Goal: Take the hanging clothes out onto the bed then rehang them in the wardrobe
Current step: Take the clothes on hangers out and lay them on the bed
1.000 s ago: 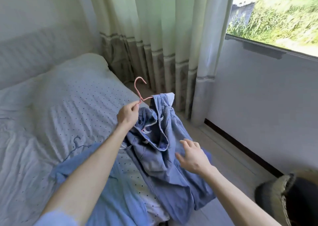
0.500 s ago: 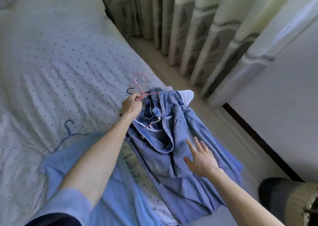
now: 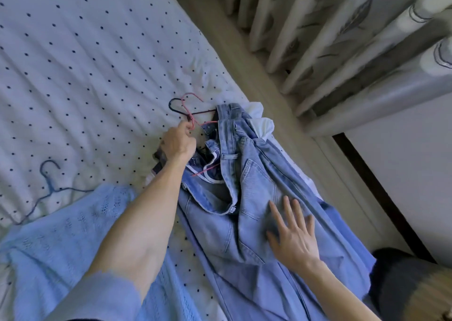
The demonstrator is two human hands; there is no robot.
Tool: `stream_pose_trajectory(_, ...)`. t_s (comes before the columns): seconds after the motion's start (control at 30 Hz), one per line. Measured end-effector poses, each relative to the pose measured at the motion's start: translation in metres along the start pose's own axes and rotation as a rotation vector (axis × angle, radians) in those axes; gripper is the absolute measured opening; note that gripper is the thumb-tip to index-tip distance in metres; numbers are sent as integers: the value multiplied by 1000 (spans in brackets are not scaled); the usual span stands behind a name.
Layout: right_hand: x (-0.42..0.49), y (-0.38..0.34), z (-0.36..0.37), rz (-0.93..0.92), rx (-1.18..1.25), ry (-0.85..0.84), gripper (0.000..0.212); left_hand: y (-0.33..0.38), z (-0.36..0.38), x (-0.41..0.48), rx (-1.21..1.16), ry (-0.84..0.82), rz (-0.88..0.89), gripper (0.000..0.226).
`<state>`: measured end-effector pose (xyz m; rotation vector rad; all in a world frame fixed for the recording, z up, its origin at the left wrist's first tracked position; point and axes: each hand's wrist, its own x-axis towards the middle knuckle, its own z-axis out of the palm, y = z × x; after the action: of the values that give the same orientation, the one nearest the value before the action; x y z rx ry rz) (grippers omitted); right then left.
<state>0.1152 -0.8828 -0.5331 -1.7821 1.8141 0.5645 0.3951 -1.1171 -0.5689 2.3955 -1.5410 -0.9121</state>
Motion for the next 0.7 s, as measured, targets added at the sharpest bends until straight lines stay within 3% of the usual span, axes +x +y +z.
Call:
stream_pose_trajectory(0.23, 28, 7, 33, 36, -45, 95, 71, -38, 43, 5, 390, 126, 278, 44)
stream_pose_trajectory(0.53, 1, 6, 6, 221, 64, 425, 72, -4, -27, -16, 100, 384, 541, 24)
stream_pose_trajectory(0.63, 11, 4, -8, 165, 30, 505, 67, -7, -50, -6, 83, 438, 471, 26)
stream_pose_trajectory(0.7, 26, -2, -11, 179, 37, 465, 68, -12, -53, 11, 110, 365, 393, 27)
